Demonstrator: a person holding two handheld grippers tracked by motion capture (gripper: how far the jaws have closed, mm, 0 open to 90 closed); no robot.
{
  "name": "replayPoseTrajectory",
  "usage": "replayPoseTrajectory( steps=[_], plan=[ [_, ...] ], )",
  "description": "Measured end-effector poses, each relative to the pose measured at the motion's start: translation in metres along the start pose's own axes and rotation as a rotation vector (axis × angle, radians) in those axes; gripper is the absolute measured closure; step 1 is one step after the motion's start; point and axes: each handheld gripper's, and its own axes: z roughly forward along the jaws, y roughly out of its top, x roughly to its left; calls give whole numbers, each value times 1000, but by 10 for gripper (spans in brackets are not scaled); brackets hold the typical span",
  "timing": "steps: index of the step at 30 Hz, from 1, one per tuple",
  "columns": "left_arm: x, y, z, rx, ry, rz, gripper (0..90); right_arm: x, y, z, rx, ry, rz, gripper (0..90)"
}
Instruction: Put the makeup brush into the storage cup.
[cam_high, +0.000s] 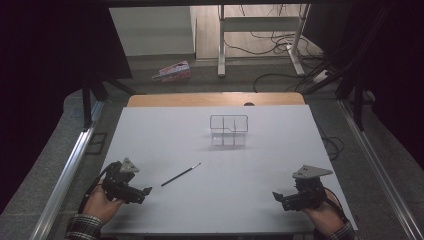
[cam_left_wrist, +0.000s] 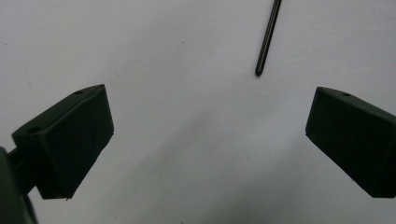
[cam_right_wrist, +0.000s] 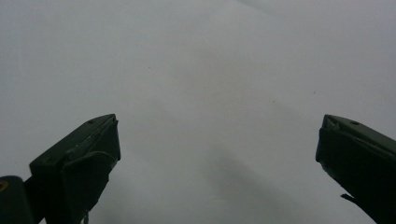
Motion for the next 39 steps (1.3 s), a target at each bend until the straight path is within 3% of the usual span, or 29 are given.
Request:
replayPoseTrajectory(
  steps=[17, 39],
  plan=[
    [-2, 13, 13, 70, 2, 35, 25, 1, 1, 2, 9, 3, -11, 2],
    [-16, 47, 28, 96, -18, 95, 33, 3, 3, 4, 22, 8, -27, 13]
  ],
)
